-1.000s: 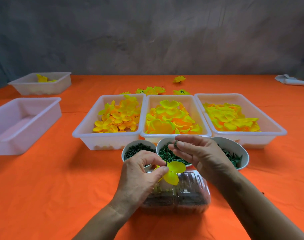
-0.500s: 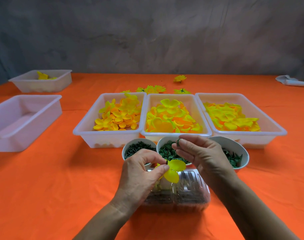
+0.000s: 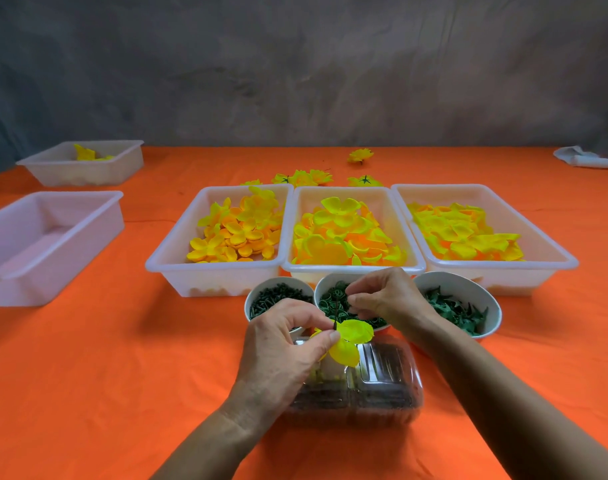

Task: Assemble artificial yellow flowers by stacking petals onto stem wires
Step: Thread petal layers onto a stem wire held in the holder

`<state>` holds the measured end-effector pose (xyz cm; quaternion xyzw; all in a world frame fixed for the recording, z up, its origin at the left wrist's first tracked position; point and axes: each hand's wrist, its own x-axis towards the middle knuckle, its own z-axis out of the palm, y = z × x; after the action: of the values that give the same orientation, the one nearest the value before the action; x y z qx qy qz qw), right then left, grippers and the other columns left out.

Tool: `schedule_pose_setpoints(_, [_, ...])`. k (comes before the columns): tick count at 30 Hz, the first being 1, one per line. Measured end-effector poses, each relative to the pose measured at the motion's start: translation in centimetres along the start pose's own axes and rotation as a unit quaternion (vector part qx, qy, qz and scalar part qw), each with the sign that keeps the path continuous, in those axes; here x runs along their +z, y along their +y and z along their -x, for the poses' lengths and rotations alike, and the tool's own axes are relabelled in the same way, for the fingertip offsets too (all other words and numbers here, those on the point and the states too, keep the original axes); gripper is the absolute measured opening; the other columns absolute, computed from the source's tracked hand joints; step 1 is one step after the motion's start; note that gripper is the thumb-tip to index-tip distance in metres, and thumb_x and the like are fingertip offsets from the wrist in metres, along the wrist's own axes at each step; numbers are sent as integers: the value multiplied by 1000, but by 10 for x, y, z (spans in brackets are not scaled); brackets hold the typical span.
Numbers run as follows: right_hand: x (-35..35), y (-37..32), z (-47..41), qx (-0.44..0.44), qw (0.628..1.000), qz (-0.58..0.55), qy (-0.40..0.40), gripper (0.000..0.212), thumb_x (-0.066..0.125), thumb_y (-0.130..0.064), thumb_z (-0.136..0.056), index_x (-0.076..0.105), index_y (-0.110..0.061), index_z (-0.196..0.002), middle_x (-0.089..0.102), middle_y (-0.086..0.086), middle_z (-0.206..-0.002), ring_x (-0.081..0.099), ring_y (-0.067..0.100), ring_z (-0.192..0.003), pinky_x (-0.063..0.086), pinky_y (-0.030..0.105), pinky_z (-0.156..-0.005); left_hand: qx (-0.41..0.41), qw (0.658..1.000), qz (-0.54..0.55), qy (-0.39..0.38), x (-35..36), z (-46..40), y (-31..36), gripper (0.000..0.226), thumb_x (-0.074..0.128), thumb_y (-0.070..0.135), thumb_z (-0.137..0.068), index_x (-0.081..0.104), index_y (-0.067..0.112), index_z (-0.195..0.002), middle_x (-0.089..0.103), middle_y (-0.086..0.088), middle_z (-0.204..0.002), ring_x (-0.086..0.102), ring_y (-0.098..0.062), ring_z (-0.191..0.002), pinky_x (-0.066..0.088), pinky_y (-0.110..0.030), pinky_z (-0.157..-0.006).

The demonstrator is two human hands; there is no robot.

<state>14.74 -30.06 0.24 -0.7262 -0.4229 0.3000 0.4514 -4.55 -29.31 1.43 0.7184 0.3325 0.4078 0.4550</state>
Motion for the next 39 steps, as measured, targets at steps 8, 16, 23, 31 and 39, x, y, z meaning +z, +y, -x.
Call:
schedule_pose_setpoints(8, [13, -13, -11, -115, 958, 262, 1, 20, 70, -8, -78, 77, -16, -94, 74, 6, -92, 66, 23, -88, 51, 33, -78, 1, 1000, 11, 4, 1, 0, -3, 20, 81, 2, -68, 72, 20, -65, 68, 13, -83, 66, -9, -81, 56, -48, -77])
schedule_pose_setpoints(16, [29, -21, -15, -126, 929, 340, -77, 21, 59, -8, -80, 74, -22, -85, 62, 2, -75, 52, 18, -70, 39, 25, -59, 4, 1000, 15, -2, 1, -1, -4, 25, 80, 1, -69, 72, 25, -69, 68, 15, -83, 66, -8, -82, 56, -49, -77])
schedule_pose_setpoints(23, [20, -11, -19, -138, 955, 264, 15, 8, 61, -5, -76, 67, -9, -73, 66, 6, -68, 58, 17, -67, 43, 29, -61, 13, 1000, 7, -13, -1, -2, -4, 22, 81, 2, -68, 72, 22, -65, 67, 14, -84, 66, -9, -83, 56, -48, -77])
schedule_pose_setpoints(31, [6, -8, -1, -77, 985, -153, -8, 16, 63, 12, -81, 57, -2, -76, 66, 11, -59, 66, 16, -51, 51, 22, -47, 10, 1000, 8, -9, -1, -1, -2, 20, 81, 3, -68, 72, 21, -65, 67, 14, -84, 66, -9, -82, 56, -48, -77])
schedule_pose_setpoints(39, [2, -11, 11, -19, 950, -307, -53, 11, 64, 10, -80, 61, -1, -80, 72, 17, -78, 72, 26, -70, 57, 25, -61, 20, 1000, -2, -4, 0, -1, -3, 23, 81, 2, -68, 71, 23, -64, 67, 15, -84, 65, -6, -80, 56, -47, -76])
